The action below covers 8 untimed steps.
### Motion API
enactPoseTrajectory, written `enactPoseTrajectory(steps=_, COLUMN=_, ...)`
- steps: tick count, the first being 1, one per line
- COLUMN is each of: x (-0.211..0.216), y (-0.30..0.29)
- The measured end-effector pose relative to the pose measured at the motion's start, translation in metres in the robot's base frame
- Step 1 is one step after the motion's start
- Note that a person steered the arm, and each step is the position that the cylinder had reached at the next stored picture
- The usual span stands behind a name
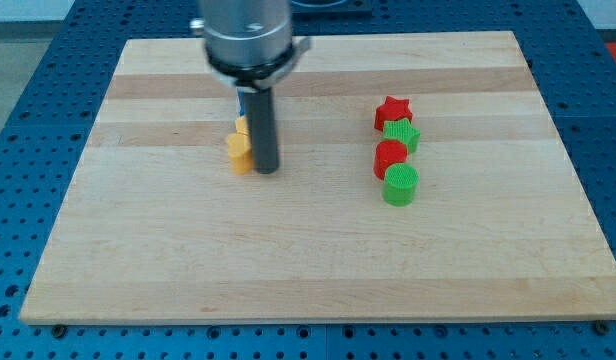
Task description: Nudge the line of blocks to the up
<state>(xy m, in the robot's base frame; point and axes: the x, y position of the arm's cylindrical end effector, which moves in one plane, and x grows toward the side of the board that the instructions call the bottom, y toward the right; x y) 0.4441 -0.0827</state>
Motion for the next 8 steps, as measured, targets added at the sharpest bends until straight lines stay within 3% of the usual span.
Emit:
enactPoseTrajectory(steps=4, x=0.018, y=0.014)
enactPoseTrajectory(steps=8, x=0.018, y=-0.015)
